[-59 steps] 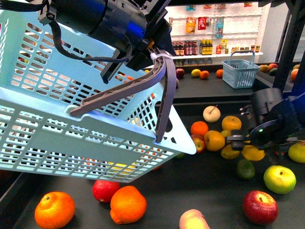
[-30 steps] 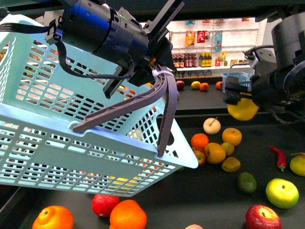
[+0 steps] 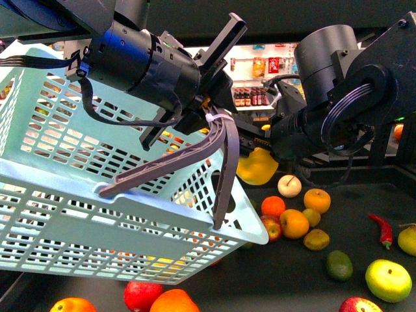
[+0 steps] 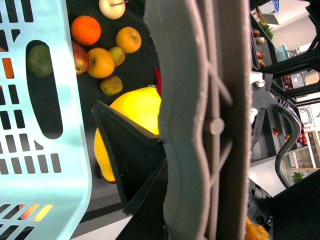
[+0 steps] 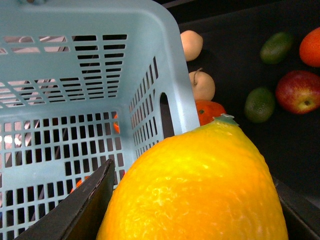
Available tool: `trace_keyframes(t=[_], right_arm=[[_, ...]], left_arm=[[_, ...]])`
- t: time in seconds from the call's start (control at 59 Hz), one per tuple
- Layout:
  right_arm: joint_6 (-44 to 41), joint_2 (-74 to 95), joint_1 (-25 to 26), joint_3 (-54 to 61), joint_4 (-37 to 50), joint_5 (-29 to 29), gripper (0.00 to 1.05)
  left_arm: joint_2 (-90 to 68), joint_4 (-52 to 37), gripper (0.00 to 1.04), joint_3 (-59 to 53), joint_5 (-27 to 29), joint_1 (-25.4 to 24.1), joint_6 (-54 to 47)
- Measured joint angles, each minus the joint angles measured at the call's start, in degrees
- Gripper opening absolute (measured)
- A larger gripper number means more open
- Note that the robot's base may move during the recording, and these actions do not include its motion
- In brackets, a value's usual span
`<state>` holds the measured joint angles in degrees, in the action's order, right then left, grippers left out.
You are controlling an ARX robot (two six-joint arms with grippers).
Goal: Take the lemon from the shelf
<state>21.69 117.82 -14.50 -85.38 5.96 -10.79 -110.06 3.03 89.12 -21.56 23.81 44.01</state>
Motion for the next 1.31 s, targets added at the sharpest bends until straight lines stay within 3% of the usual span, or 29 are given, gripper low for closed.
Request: trace_keyframes(t=[0.458, 0.661, 0.695, 0.864, 1.068, 1.186, 1.305], right_arm=[[2.5, 3.9, -4.2, 0.0, 1.0, -0.5, 0.72], [2.0, 3.9, -4.1, 0.0, 1.4, 0.3, 0.98], [1.8, 3.9, -4.0, 0.0, 1.6, 0.5, 0.98], [-2.6, 2.6, -1.7, 1.7, 2.6, 4.5, 0.97], [-8.5, -4.4, 4.5, 8.6, 6.2, 8.8, 0.97], [-12.5, -14.0, 9.0, 17.8, 12.7, 11.7, 0.97], [-14.9, -24.5, 9.9, 28.3, 17.2, 12.3, 0.97]], left_arm=[[0.0, 0.0, 0.08, 0.0, -0.5, 0.1, 0.0], [0.0, 0.0, 0.08, 0.0, -0.4, 0.1, 0.1], [0.0, 0.0, 0.08, 0.0, -0.4, 0.1, 0.0], [0.0, 0.0, 0.08, 0.0, -0.5, 0.1, 0.3], [0.0, 0.0, 0.08, 0.0, -0.5, 0.1, 0.4], [0.0, 0.0, 0.08, 0.0, -0.5, 0.1, 0.4], [0.0, 0.0, 0.08, 0.0, -0.5, 0.1, 0.3]])
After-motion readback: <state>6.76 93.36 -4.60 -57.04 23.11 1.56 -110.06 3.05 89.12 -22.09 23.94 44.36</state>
